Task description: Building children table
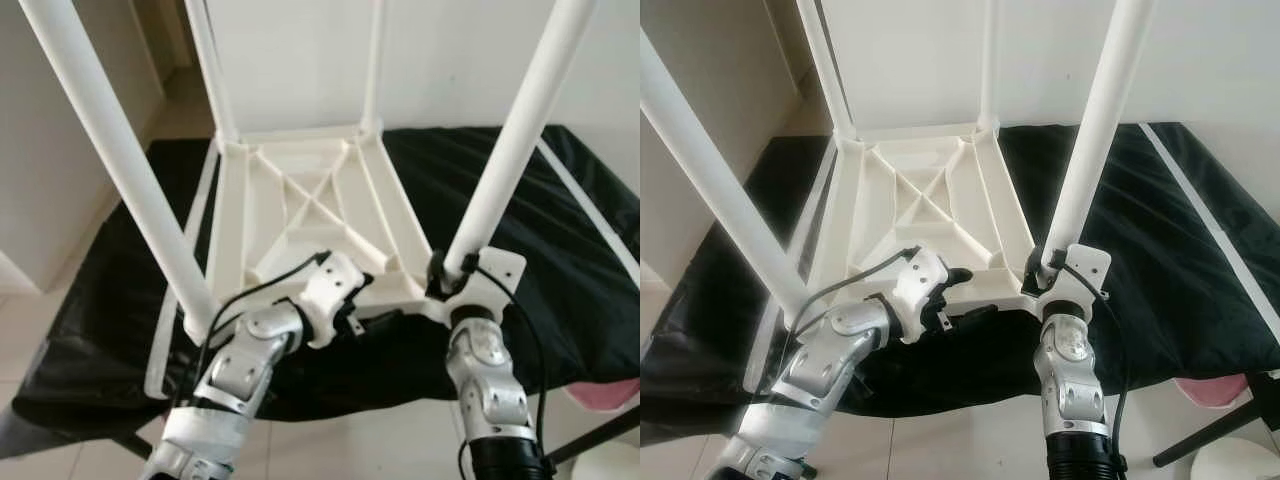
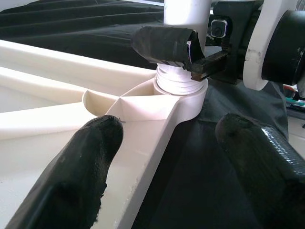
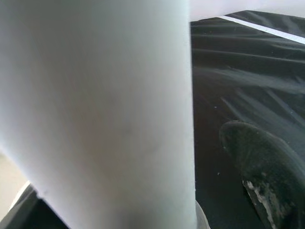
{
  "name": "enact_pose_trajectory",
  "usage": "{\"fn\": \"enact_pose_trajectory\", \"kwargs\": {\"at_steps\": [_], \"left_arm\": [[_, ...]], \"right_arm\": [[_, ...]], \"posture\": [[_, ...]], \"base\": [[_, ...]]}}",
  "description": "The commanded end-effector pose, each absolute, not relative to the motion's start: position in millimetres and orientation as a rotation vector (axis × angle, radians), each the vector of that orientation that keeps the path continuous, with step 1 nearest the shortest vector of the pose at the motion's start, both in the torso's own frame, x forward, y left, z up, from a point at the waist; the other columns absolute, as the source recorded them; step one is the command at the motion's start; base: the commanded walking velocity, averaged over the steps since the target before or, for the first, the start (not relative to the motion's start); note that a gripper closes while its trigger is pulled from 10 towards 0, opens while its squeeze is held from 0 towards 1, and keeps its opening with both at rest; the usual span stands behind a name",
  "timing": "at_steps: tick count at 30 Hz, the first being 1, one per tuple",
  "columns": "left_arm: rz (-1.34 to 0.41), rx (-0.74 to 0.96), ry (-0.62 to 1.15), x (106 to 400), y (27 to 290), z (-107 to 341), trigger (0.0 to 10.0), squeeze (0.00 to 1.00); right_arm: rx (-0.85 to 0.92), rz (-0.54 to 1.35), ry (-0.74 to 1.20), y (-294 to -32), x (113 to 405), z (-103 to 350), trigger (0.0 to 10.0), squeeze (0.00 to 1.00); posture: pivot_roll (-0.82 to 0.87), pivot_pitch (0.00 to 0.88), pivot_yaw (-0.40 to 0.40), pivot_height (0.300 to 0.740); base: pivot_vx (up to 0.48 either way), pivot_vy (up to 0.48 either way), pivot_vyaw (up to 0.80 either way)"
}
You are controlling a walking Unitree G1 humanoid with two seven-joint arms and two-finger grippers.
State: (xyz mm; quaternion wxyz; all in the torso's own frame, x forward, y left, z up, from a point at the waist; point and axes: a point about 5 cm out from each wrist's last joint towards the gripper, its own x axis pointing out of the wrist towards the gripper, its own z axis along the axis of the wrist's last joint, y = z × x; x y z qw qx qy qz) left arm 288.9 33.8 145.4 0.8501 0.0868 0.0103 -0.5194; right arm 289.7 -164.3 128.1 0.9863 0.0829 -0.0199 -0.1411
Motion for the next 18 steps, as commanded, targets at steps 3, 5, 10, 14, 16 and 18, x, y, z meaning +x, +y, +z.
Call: {"fn": "enact_pose_trajectory", "kwargs": {"at_steps": [3, 5, 10, 14, 16, 18], "left_arm": [[-0.988, 0.198, 0.017, 293, 36, 146, 10.0, 0.00], [-0.989, 0.197, 0.017, 293, 36, 146, 10.0, 0.00], [-0.993, 0.201, 0.017, 294, 37, 147, 10.0, 0.00], [-0.997, 0.203, 0.014, 295, 36, 147, 10.0, 0.00], [-0.998, 0.204, 0.013, 295, 36, 148, 10.0, 0.00], [-0.997, 0.205, 0.011, 295, 36, 148, 10.0, 0.00]], "right_arm": [[0.195, -0.149, -0.048, -166, 277, 122, 10.0, 1.00], [0.182, -0.112, -0.051, -167, 276, 122, 10.0, 1.00], [0.106, 0.057, -0.063, -184, 272, 119, 10.0, 1.00], [0.058, 0.198, -0.056, -197, 276, 123, 10.0, 0.00], [0.045, 0.224, -0.060, -200, 279, 125, 10.0, 0.00], [0.015, 0.265, -0.069, -203, 285, 129, 10.0, 0.00]], "posture": [[-0.11, 0.008, 0.035, 0.740], [-0.11, 0.008, 0.035, 0.740], [-0.12, 0.010, 0.036, 0.740], [-0.12, 0.010, 0.039, 0.740], [-0.12, 0.010, 0.039, 0.740], [-0.13, 0.009, 0.045, 0.740]], "base": [[0.000, 0.000, 0.00], [0.000, 0.000, 0.00], [0.000, 0.000, 0.00], [0.000, 0.000, 0.00], [0.000, 0.000, 0.00], [0.000, 0.000, 0.00]]}}
